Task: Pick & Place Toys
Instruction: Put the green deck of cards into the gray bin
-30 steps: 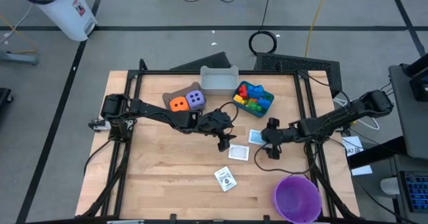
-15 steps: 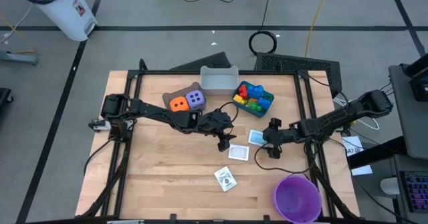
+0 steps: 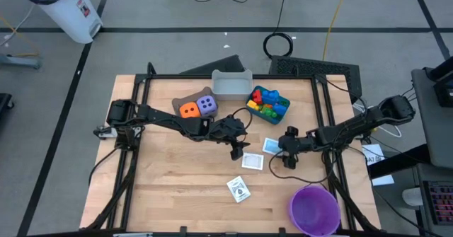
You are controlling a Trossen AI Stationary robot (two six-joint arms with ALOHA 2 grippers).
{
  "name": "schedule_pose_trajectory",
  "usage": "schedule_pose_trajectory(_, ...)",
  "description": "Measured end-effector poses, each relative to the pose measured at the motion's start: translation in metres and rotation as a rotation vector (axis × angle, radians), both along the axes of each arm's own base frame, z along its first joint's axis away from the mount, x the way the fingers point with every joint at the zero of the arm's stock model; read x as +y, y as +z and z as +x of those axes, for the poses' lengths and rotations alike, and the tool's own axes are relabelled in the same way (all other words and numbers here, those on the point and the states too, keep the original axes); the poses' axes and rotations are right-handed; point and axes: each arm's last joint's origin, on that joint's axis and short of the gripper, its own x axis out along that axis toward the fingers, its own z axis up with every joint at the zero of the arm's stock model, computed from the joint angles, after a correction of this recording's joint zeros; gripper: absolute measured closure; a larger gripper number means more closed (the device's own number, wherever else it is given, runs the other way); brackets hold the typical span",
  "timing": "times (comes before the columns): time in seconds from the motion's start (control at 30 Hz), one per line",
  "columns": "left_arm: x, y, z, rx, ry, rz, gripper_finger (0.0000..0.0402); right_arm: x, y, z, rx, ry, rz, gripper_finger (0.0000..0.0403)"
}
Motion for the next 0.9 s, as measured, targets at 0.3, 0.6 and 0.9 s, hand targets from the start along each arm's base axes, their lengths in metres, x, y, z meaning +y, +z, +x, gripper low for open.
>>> schedule_pose_trajectory(0.3,0.0,0.001,0.001,-0.011,0.016,-0.012,0.0165,0.001,0.014,0.007,-0.083,0.044,-0.02,0.0098)
schedule_pose_trajectory(0.6,0.019,0.012,0.007,-0.159,0.19,-0.239,0.0165,0.001,0.058,0.031,-0.238,0.074,-0.316,0.0096)
schedule_pose_trajectory(0.9,0.028,0.014,0.008,-0.191,0.21,-0.257,0.0165,0.0,0.082,0.045,-0.369,0.089,-0.57,0.0089)
